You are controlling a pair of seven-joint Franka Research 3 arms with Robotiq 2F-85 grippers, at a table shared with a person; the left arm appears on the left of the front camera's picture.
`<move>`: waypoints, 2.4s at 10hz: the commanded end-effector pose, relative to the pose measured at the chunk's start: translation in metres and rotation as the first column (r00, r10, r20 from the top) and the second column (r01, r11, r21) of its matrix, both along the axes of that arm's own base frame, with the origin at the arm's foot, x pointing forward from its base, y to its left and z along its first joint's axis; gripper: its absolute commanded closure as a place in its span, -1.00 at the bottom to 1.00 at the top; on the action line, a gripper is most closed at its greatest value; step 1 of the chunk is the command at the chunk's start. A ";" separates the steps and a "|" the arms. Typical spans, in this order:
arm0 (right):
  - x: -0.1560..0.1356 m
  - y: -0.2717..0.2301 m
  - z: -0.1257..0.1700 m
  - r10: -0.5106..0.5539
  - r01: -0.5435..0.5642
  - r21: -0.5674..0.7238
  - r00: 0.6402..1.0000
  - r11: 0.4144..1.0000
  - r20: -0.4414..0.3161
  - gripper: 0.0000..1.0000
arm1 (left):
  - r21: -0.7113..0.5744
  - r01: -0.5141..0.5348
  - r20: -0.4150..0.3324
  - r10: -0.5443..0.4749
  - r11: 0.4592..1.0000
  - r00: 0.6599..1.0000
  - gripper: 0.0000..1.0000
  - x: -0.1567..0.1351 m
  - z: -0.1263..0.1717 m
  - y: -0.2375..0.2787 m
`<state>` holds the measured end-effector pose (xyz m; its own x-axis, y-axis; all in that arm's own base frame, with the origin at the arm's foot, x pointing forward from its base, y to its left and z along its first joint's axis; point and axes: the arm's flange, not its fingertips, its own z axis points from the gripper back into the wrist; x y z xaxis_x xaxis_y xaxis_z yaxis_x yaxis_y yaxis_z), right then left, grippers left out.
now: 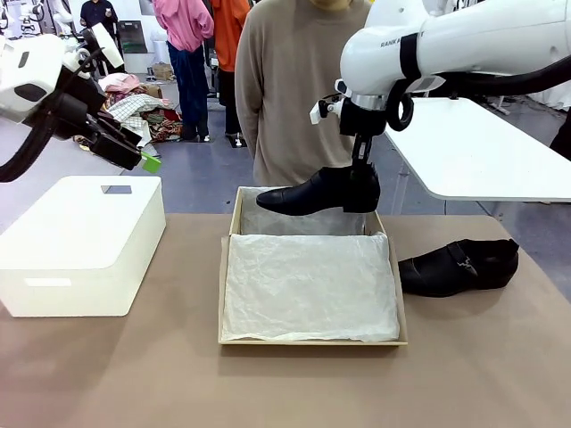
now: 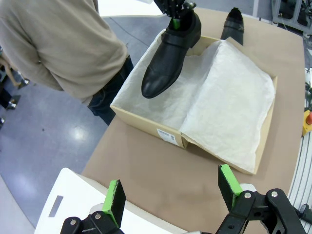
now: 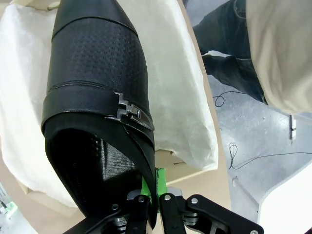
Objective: Pack the shoes into the box.
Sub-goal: Place one shoe of the Shoes into the Shoes Box.
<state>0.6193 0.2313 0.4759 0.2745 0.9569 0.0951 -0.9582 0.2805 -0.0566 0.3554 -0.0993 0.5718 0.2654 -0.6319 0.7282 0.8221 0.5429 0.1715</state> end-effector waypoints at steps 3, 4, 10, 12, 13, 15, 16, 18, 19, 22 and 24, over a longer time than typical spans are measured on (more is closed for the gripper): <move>0.001 0.009 -0.017 0.026 -0.027 0.036 0.999 0.999 0.041 1.00 | -0.012 0.019 0.002 -0.019 1.000 1.000 -1.00 0.001 -0.001 0.001; 0.001 0.011 -0.026 0.038 -0.039 0.026 0.999 0.999 0.035 1.00 | -0.012 0.019 0.002 -0.019 1.000 1.000 -1.00 0.001 -0.001 0.001; 0.007 0.007 -0.056 0.076 -0.077 0.024 0.997 0.997 0.018 1.00 | -0.012 0.019 0.002 -0.019 1.000 1.000 -1.00 0.001 -0.001 0.001; 0.007 0.008 -0.063 0.082 -0.082 0.040 0.997 0.996 0.004 1.00 | -0.012 0.019 0.002 -0.019 1.000 1.000 -1.00 0.001 -0.001 0.001; 0.007 0.008 -0.064 0.088 -0.089 0.040 0.996 0.995 0.008 1.00 | -0.012 0.019 0.002 -0.019 1.000 1.000 -1.00 0.001 -0.001 0.001; 0.009 0.007 -0.065 0.095 -0.094 0.045 0.995 0.995 -0.006 0.93 | -0.012 0.019 0.002 -0.019 1.000 1.000 -1.00 0.001 -0.001 0.001; 0.009 0.007 -0.065 0.097 -0.096 0.048 0.995 0.994 -0.013 0.61 | -0.012 0.019 0.002 -0.019 1.000 1.000 -1.00 0.001 -0.001 0.001; 0.008 0.007 -0.064 0.111 -0.110 0.066 0.994 0.992 -0.023 -0.16 | -0.012 0.019 0.002 -0.019 1.000 1.000 -1.00 0.001 -0.001 0.001; 0.007 0.006 -0.061 0.114 -0.112 0.070 0.993 0.991 -0.024 -0.56 | -0.012 0.019 0.002 -0.019 1.000 1.000 -1.00 0.001 -0.001 0.001; 0.002 0.004 -0.040 0.120 -0.117 0.094 0.993 0.989 -0.022 -1.00 | -0.012 0.019 0.002 -0.019 1.000 1.000 -1.00 0.001 -0.001 0.001; -0.002 0.004 -0.034 0.129 -0.126 0.093 0.991 0.988 -0.026 -1.00 | -0.012 0.019 0.002 -0.019 1.000 1.000 -1.00 0.001 -0.001 0.001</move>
<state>0.6214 0.2398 0.4386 0.1750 0.9711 0.1623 -0.9833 0.1808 -0.0213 0.3554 -0.0993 0.5718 0.2655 -0.6319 0.7282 0.8221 0.5429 0.1714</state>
